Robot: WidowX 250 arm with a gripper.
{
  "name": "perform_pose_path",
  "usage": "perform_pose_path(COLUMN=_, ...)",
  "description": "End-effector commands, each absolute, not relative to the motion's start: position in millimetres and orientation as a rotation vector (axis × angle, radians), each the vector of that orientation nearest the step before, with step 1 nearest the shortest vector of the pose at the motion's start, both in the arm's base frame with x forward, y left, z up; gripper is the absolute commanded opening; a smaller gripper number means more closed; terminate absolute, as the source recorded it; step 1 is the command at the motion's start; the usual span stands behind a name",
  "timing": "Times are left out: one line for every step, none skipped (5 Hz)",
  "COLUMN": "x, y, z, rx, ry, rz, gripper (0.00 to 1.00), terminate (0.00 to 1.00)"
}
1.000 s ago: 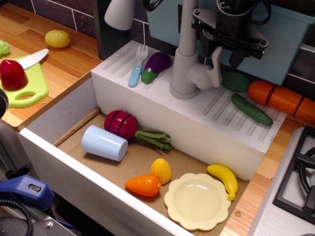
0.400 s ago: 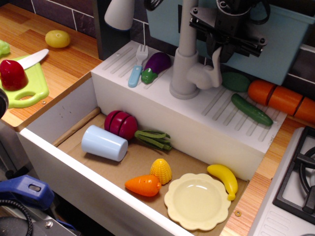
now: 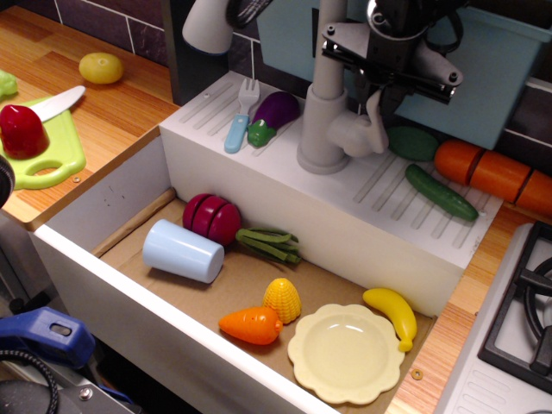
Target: Turn lever vertical to front
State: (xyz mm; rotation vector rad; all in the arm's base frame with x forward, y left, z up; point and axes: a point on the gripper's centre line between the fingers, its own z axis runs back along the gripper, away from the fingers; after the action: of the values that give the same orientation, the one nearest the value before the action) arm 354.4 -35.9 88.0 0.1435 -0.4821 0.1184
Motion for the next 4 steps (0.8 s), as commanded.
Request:
perform_pose_path(x=333.5, y=-46.9, z=83.5, rx=0.099, ry=-0.506, rz=0.172, gripper=0.0, terminate=0.0)
perform_pose_path(x=321.6, y=-48.2, z=66.9, rx=0.069, ry=-0.511, rz=0.204, gripper=0.0, terminate=0.0)
perform_pose_path(x=314.6, y=-48.9, z=51.4, rx=0.042, ry=-0.52, rz=0.229, gripper=0.0, terminate=0.0)
perform_pose_path(x=311.0, y=-48.4, z=36.6, rx=0.023, ry=-0.537, rz=0.247, gripper=0.0, terminate=0.0)
